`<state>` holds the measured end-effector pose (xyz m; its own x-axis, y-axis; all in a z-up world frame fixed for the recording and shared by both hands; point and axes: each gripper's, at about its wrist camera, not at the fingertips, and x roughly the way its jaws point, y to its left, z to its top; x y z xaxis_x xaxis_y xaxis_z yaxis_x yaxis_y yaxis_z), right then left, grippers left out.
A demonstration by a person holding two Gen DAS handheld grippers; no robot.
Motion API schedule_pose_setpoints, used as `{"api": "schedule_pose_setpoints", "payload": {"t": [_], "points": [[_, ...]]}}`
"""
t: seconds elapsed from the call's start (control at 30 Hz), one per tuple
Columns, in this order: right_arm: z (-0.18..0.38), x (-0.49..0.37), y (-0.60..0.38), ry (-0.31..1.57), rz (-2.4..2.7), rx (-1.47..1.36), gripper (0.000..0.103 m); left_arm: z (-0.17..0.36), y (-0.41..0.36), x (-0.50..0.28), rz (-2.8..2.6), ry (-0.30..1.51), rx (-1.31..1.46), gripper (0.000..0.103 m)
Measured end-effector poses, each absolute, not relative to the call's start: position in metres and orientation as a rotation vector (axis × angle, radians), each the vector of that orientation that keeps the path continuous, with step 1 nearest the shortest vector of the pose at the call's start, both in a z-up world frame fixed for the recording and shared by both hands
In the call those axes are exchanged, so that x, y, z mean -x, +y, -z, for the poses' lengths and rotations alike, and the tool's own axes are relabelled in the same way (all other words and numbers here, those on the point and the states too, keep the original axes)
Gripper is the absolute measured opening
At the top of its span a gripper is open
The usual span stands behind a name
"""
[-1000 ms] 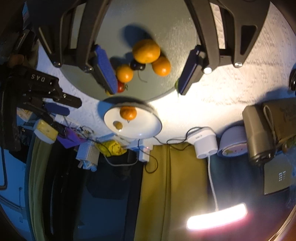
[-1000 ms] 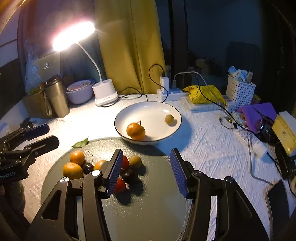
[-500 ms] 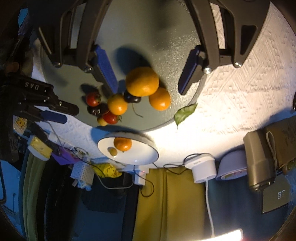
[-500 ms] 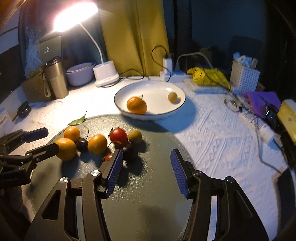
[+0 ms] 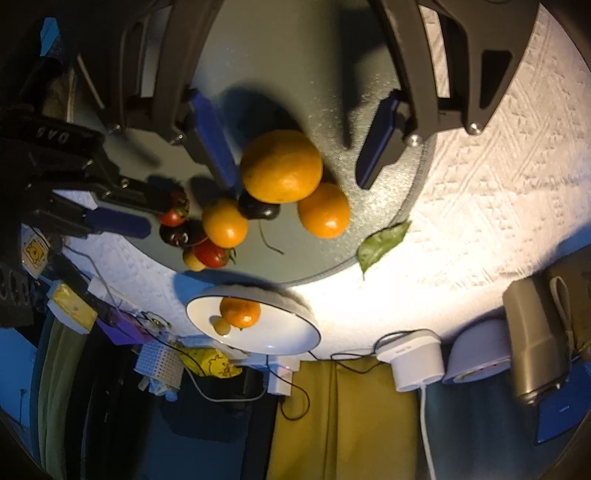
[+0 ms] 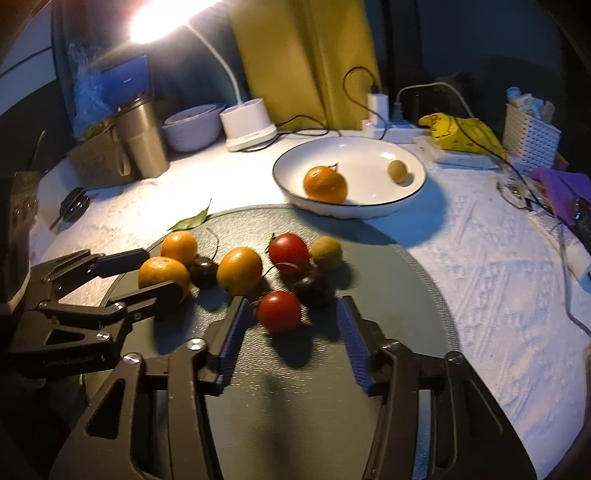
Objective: Organize fruits
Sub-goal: 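Grasp a red cherry tomato with the right tool while the left tool grasps another orange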
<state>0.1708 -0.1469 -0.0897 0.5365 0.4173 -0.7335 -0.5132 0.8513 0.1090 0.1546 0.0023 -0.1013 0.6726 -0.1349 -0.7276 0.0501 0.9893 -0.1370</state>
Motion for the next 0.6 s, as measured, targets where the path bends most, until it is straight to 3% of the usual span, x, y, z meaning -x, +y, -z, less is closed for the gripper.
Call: {"api": "schedule_pose_setpoints", "payload": {"t": [0.27, 0.37, 0.6], "points": [[0.097, -0.173, -0.134, 0.869, -0.567, 0.15, 0.042, 0.103, 0.0, -0.157, 0.149, 0.844, 0.116, 0.045], [0.098, -0.174, -0.134, 0.879, -0.558, 0.154, 0.032, 0.103, -0.002, -0.156, 0.15, 0.842, 0.109, 0.045], [0.096, -0.173, -0.134, 0.874, -0.555, 0.159, 0.031, 0.095, 0.0, -0.151, 0.159, 0.828, 0.109, 0.045]]}}
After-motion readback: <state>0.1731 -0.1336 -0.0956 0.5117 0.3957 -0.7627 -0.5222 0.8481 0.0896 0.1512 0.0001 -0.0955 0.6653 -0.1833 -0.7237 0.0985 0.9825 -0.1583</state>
